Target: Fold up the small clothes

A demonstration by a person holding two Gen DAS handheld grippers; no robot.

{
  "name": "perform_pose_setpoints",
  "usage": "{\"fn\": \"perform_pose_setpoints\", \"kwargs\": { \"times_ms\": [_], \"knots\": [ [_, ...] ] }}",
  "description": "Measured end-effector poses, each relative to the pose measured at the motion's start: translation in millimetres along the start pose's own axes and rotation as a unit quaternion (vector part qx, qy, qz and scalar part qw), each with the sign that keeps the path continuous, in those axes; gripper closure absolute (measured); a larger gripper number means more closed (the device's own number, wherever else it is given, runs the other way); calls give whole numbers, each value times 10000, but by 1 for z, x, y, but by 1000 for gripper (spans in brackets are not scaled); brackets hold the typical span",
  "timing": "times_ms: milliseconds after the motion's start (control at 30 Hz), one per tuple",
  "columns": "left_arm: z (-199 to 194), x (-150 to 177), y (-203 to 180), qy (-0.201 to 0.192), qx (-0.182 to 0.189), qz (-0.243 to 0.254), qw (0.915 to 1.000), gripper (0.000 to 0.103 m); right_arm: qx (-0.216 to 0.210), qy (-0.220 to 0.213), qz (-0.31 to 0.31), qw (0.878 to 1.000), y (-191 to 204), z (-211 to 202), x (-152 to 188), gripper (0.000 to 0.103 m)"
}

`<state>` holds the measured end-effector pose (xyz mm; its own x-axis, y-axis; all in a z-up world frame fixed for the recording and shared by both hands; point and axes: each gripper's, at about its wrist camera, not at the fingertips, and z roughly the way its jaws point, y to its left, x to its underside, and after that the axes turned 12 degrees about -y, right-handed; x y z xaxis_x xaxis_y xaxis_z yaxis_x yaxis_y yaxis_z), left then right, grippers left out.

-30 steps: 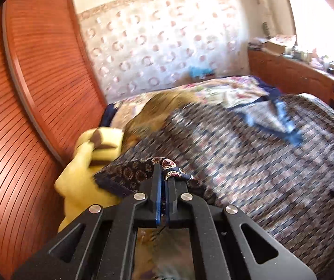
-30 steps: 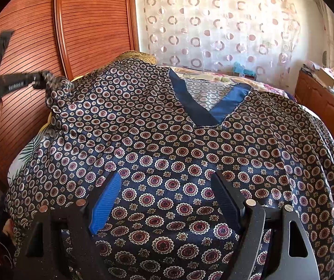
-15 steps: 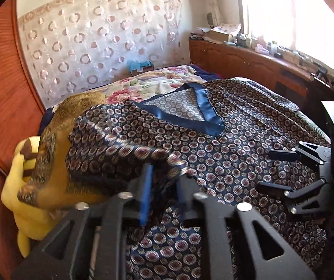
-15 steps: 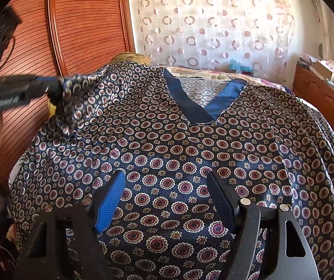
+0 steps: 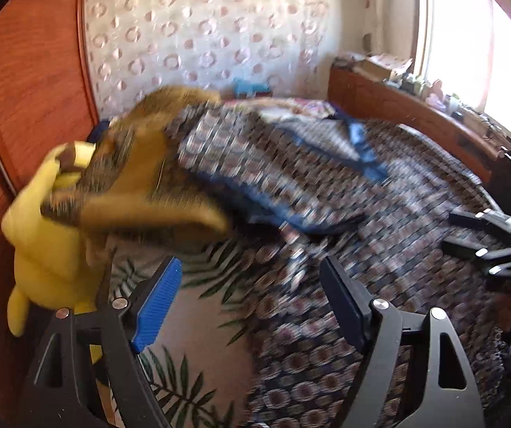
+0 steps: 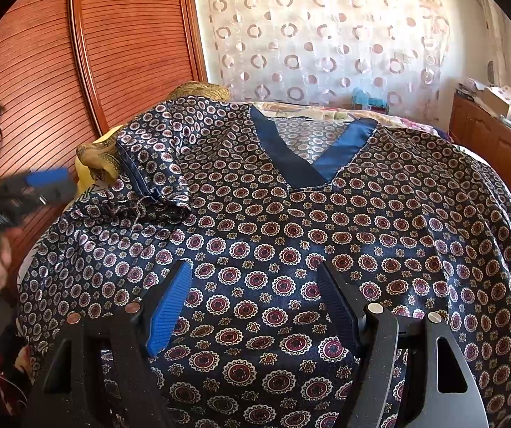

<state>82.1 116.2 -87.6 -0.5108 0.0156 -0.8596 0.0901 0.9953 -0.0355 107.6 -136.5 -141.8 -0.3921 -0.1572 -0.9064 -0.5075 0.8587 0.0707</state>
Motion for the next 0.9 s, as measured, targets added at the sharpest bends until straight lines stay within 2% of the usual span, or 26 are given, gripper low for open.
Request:
{"fn": "perform_pose_setpoints", "kwargs": {
  "times_ms": [33,100,167,400,567,733,900],
  "knots": [
    [3,4,3,48,-38,-58,10000,23,-44,14,-3,10000,0,0,0,29],
    [7,12,12,90,-114,-214,9997,23,-192,19,-32,9998,1,-1,-2,37],
    [7,17,17,62,-153,-314,9994,23,-286,14,-147,9995,5,0,-6,41],
    [5,23,14,-31,-264,-255,9993,23,-616,-306,-634,9956,25,16,-49,41],
    [4,22,17,-104,-329,-263,9991,23,-1335,-357,-722,9878,46,56,-78,41],
    [-4,24,21,-312,-388,-404,9979,23,-1405,-22,-741,9873,69,109,-85,42],
    [-5,25,22,-338,-351,-442,9978,23,-1577,341,-846,9833,88,153,-93,43]
  ]
}}
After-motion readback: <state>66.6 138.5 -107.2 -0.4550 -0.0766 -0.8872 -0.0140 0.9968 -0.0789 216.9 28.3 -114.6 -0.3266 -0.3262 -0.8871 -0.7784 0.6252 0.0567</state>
